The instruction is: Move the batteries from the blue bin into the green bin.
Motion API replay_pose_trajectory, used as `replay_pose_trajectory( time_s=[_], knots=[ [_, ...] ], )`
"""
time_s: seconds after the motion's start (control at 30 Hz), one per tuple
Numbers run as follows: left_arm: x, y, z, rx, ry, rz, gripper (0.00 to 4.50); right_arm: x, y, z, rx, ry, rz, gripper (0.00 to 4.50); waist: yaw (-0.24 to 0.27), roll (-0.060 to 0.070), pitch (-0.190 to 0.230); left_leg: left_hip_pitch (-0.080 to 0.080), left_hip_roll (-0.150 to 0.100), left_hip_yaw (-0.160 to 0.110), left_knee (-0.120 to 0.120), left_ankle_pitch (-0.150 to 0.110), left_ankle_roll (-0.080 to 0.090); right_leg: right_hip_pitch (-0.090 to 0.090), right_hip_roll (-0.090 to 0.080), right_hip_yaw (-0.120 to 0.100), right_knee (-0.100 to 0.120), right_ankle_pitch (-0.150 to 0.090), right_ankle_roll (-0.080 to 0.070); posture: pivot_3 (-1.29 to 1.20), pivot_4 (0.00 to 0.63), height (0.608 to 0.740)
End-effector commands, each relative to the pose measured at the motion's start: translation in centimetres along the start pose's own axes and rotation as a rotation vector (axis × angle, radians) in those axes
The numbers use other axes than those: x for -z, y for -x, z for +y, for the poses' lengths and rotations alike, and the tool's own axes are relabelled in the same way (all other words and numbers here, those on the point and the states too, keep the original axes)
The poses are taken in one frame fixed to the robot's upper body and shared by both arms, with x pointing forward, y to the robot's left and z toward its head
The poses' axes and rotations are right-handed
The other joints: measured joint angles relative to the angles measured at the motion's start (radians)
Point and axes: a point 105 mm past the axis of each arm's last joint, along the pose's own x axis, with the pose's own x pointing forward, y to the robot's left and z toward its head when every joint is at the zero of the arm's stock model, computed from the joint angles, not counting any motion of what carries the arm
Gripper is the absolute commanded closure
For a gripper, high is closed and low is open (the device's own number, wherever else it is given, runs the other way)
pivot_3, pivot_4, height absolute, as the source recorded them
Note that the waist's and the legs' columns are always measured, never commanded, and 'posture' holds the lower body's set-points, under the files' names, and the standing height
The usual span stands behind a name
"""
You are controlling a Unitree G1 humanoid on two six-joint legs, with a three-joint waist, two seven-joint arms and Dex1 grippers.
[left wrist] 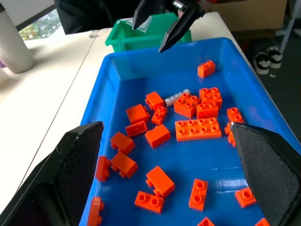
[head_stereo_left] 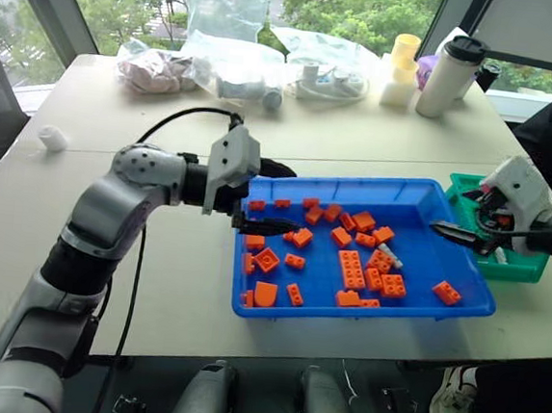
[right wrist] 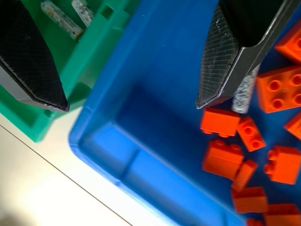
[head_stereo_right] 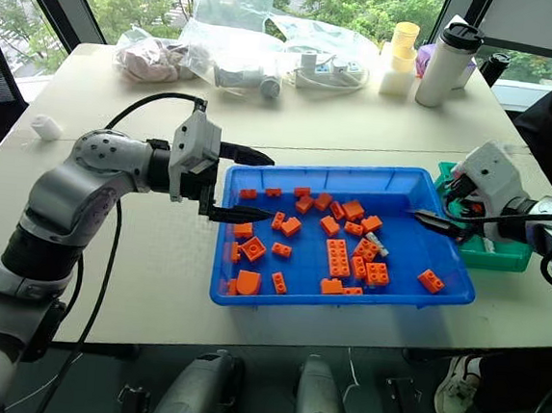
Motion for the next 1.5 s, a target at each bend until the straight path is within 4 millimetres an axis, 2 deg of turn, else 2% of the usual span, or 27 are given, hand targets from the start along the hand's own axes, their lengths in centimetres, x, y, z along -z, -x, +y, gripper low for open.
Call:
replay_pose_trajectory(
  time_s=[0.03, 0.17, 0.4, 0.63, 0.83, 0.97, 1.07, 1.3, 1.5],
  knots=[
    [-0.3, 0.6, -0.1, -0.014, -0.057, 0.023, 0.0, -0.8, -0.6, 1.8, -0.12, 0.063, -0.001, 0.05, 0.002, 0.0, 0.0, 0.0, 0.0, 0.0, 0.0, 0.0, 0.0, 0.0, 0.0, 0.0, 0.0, 0.0, 0.0, 0.0, 0.15, 0.74],
    [-0.4, 0.6, 0.0, -0.035, -0.051, 0.016, 0.0, 1.1, -1.7, 2.7, -0.155, 0.112, 0.115, 0.05, 0.005, -0.001, 0.0, 0.0, 0.0, 0.0, 0.001, 0.0, 0.0, 0.0, 0.0, 0.0, 0.0, 0.0, 0.0, 0.0, 0.15, 0.74],
    [-0.3, 0.8, -0.3, -0.045, -0.044, 0.021, 0.0, 1.6, -2.7, 3.5, -0.195, 0.129, 0.139, 0.05, 0.002, -0.001, 0.0, 0.0, 0.0, 0.0, 0.001, 0.0, 0.0, 0.0, 0.0, 0.0, 0.0, 0.0, 0.0, 0.0, 0.15, 0.74],
    [-0.2, 0.8, -0.3, -0.047, -0.042, 0.021, 0.0, 2.5, -3.7, 3.6, -0.196, 0.154, 0.169, 0.05, 0.002, -0.001, 0.0, 0.0, 0.0, 0.0, 0.001, 0.0, 0.0, 0.0, 0.0, 0.0, 0.0, 0.0, 0.0, 0.0, 0.15, 0.74],
    [-0.1, 1.0, 0.1, -0.066, -0.045, 0.028, 0.0, 3.4, -4.8, 2.8, -0.162, 0.134, 0.188, 0.05, 0.002, -0.001, 0.0, 0.0, 0.0, 0.0, 0.001, 0.0, 0.0, 0.0, 0.0, 0.0, 0.0, 0.0, 0.0, 0.0, 0.15, 0.74],
    [0.1, 1.1, 0.2, -0.069, -0.043, 0.031, 0.0, 3.6, -5.6, 3.3, -0.189, 0.112, 0.176, 0.05, 0.001, -0.001, 0.0, 0.0, 0.0, 0.0, 0.001, 0.0, 0.0, 0.0, 0.0, 0.0, 0.0, 0.0, 0.0, 0.0, 0.15, 0.74],
    [0.1, 1.1, 0.2, -0.073, -0.042, 0.032, 0.0, 3.4, -6.2, 4.0, -0.214, 0.109, 0.16, 0.88, 0.001, -0.001, 0.0, 0.0, 0.0, 0.0, 0.001, 0.0, 0.0, 0.0, 0.0, 0.0, 0.0, 0.0, 0.0, 0.0, 0.15, 0.74],
    [0.5, 1.2, -0.2, -0.06, -0.029, 0.045, 0.0, 3.3, -6.1, 4.2, -0.22, 0.131, 0.164, 4.42, 0.002, -0.001, 0.0, 0.0, 0.0, 0.0, 0.001, 0.0, 0.0, 0.0, 0.0, 0.0, 0.0, 0.0, 0.0, 0.0, 0.15, 0.74],
    [0.6, 1.3, -0.3, -0.05, -0.024, 0.049, 0.0, 2.9, -5.9, 4.0, -0.209, 0.15, 0.158, 4.47, 0.002, -0.001, 0.0, 0.0, 0.0, 0.0, 0.001, 0.0, 0.0, 0.0, 0.0, 0.0, 0.0, 0.0, 0.0, 0.0, 0.15, 0.74]
  ],
)
